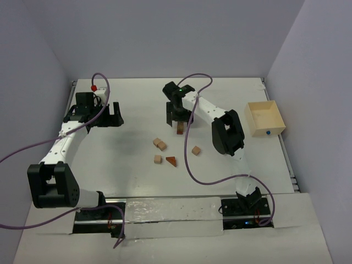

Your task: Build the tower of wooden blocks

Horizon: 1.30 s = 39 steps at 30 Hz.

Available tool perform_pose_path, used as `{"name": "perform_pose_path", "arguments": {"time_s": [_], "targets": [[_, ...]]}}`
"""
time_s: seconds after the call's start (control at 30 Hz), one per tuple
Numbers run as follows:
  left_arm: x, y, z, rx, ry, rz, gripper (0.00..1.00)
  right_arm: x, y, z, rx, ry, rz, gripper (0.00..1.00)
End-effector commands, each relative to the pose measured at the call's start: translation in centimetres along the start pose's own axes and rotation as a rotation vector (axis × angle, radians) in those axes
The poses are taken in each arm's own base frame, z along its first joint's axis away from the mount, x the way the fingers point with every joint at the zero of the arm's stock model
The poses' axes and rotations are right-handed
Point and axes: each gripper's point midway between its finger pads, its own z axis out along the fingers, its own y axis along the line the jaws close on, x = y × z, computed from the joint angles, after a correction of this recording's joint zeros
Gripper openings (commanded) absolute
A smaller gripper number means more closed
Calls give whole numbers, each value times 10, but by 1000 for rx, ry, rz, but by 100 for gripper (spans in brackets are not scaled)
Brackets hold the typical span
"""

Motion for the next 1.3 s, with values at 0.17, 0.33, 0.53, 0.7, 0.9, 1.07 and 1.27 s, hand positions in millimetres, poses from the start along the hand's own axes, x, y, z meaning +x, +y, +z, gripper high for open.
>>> {"name": "perform_pose_path", "arguments": {"time_s": [0.17,0.33,0.53,0.7,0.9,1.07,1.27], "targets": [[-22,-4,-4,31,-59,9,99,-12,19,-40,-96,-75,-7,91],[-25,-5,-7,30,-66,7,99,-5,14,-35,-73,-64,-5,93],[-26,-5,-10,25,-72,11,99,-7,11,-11,-9,-57,-10,92],[-22,-3,-11,15,-70,20,99,-11,13,-2,2,-58,-18,89],[-21,-2,-9,20,-66,18,99,-16,13,4,9,-64,-17,87],[-20,-2,-8,21,-64,20,99,-16,10,13,20,-53,-12,84],[-18,-2,-8,23,-61,22,99,-10,8,24,26,-21,-13,81]]}}
